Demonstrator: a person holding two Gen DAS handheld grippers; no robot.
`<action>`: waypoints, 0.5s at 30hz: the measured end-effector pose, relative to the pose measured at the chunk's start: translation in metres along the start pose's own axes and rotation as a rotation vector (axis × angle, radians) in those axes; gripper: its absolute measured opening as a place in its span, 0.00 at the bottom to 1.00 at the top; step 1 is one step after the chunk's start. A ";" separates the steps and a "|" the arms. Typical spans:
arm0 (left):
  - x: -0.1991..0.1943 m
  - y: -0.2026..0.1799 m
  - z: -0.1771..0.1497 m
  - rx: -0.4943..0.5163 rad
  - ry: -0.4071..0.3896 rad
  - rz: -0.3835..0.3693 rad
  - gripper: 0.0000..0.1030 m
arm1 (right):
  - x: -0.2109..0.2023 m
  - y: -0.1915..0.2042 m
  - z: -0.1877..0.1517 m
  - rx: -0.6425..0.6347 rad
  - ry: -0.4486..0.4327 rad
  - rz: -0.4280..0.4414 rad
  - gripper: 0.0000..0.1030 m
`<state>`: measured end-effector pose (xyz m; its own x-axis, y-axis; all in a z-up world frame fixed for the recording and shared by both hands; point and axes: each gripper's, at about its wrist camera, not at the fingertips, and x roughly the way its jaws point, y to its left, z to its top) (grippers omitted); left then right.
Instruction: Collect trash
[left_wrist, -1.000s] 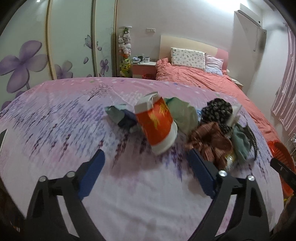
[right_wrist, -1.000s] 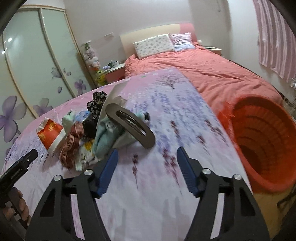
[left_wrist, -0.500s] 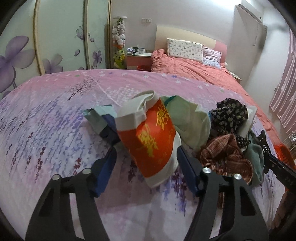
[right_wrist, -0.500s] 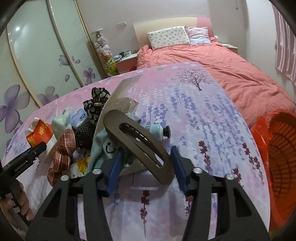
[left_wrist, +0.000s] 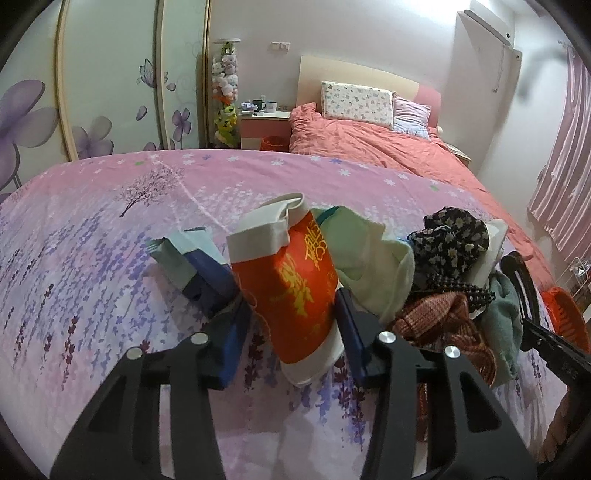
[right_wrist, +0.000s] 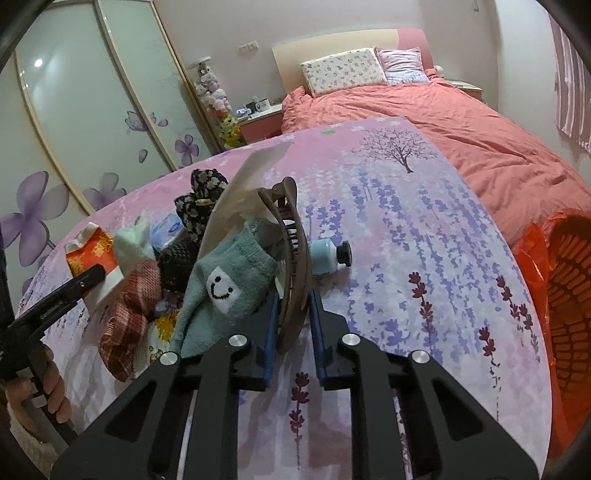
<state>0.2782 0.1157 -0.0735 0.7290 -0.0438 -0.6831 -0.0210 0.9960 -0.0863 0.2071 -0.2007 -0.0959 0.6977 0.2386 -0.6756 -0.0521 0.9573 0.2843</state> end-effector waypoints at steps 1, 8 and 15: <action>0.000 0.000 0.001 0.000 -0.002 0.001 0.44 | -0.001 0.001 0.000 0.000 -0.004 0.000 0.14; -0.009 0.005 0.004 0.003 -0.026 -0.013 0.38 | -0.012 -0.005 -0.004 0.019 -0.025 -0.004 0.14; -0.024 0.007 0.002 0.016 -0.046 -0.017 0.37 | -0.018 -0.005 -0.005 0.012 -0.026 -0.018 0.12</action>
<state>0.2618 0.1235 -0.0558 0.7597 -0.0571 -0.6477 0.0018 0.9963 -0.0857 0.1912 -0.2093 -0.0889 0.7169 0.2169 -0.6626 -0.0307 0.9593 0.2808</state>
